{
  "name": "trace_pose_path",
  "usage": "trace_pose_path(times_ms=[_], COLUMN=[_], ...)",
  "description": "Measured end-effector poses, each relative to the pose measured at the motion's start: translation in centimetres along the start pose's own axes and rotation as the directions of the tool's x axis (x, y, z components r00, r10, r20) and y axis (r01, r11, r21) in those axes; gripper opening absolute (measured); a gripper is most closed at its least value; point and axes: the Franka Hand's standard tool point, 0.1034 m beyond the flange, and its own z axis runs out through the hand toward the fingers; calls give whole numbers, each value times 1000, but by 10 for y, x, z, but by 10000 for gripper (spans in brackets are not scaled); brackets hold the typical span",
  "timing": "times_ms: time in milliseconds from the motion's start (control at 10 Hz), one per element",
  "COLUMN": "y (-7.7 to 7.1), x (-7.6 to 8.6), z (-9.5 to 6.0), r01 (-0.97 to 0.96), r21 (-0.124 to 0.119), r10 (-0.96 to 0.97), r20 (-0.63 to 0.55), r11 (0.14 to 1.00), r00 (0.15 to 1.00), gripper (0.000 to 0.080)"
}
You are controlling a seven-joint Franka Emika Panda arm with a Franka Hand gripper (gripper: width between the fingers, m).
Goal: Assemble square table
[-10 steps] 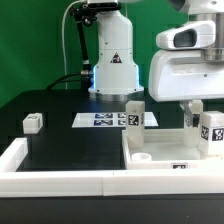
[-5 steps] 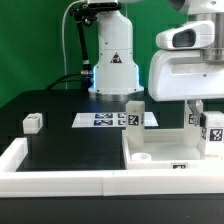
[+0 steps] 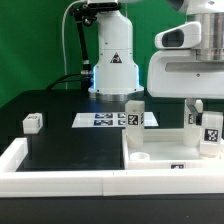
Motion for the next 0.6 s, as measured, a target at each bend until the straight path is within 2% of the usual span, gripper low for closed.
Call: trace_pose_path(times_ms=[200,300,400,600], y=[-1,0,-1,-5], x=[0,1,0,-4], z=[0,0,1,1], r01=[-207,-332,-417,-609], r21=[3,16,17,9], r10=[207,332,417,609], r20=[-3,0,-1,4], r11=[978,943,909,793], r00=[978,943,909,793], gripper=[290,290,290,290])
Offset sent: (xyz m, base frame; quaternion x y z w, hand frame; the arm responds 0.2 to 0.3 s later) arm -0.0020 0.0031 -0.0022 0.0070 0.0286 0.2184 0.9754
